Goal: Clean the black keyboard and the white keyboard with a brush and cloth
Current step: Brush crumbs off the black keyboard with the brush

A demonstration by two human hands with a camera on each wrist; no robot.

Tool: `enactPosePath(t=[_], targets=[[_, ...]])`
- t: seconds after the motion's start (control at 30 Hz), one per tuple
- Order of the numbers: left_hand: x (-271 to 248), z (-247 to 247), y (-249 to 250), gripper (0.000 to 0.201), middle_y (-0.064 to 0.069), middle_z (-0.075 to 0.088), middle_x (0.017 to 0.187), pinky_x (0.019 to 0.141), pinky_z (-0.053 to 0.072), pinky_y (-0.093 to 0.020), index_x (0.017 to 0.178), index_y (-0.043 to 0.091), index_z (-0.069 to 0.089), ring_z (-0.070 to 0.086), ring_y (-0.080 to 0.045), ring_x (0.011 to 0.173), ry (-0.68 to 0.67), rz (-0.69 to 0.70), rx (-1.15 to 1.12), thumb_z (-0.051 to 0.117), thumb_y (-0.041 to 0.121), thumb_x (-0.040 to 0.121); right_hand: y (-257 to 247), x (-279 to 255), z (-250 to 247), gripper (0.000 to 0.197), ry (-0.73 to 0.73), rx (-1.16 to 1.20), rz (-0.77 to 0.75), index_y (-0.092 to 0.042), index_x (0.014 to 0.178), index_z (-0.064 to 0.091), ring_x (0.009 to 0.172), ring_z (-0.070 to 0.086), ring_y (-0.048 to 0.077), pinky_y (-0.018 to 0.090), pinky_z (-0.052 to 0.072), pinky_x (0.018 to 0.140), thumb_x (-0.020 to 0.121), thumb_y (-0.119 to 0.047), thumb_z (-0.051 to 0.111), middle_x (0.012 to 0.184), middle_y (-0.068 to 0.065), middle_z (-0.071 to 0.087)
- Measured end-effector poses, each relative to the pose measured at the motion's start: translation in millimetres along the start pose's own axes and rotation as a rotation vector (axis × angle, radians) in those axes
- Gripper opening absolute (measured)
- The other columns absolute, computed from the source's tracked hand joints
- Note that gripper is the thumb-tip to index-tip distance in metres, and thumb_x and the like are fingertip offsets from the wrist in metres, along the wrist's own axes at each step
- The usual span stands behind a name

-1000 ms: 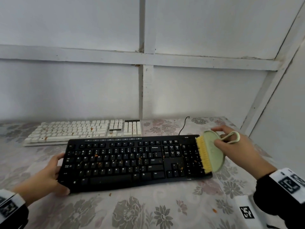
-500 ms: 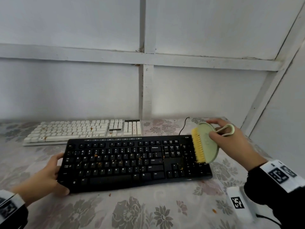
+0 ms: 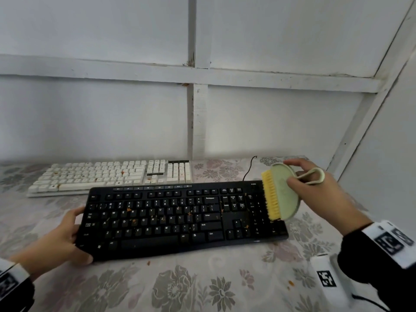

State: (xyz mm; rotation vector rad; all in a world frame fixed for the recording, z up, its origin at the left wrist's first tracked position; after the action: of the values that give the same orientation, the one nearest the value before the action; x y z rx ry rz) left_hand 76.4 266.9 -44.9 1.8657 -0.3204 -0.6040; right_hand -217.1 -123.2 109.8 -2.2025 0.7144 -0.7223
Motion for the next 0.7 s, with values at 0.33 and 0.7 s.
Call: enactPosePath(t=[0.33,0.7], targets=[[3.7,-3.1,-5.3,0.128,-0.011,0.061,0.096,0.066,0.049,-0.042,0.121,0.040,0.024,0.060,-0.023,0.084,0.027,-0.042,0.018,0.072,-0.003,0.010,10.4,-34.9,12.2,0.027,-0.170,-0.087,0.041,-0.028,0.096,0.066,0.042,0.037,0.005,0.013,0.029,0.039,0.084,-0.005,0.058,0.051,-0.010,0.050],[-7.3,4.3,7.3,0.126,-0.014,0.062,0.095,0.072,0.049,-0.047,0.123,0.033,0.025,0.061,-0.026,0.084,0.005,-0.009,0.000,0.071,-0.002,0.011,6.3,-23.7,18.0,0.030,-0.112,-0.060,0.009,-0.034,0.098,0.061,0.043,0.042,0.003,0.012,0.031,0.040,0.086,-0.007,0.058,0.064,-0.003,0.061]])
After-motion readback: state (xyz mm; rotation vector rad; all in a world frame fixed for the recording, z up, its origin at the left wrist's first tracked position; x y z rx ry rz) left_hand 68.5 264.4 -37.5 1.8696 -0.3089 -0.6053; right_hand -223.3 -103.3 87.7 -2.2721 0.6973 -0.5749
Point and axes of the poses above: each hand's wrist, its own x-axis towards the middle knuckle, its own z-axis out of the palm, y = z × x, the point moved 6 cm from there along x, towards the middle knuckle
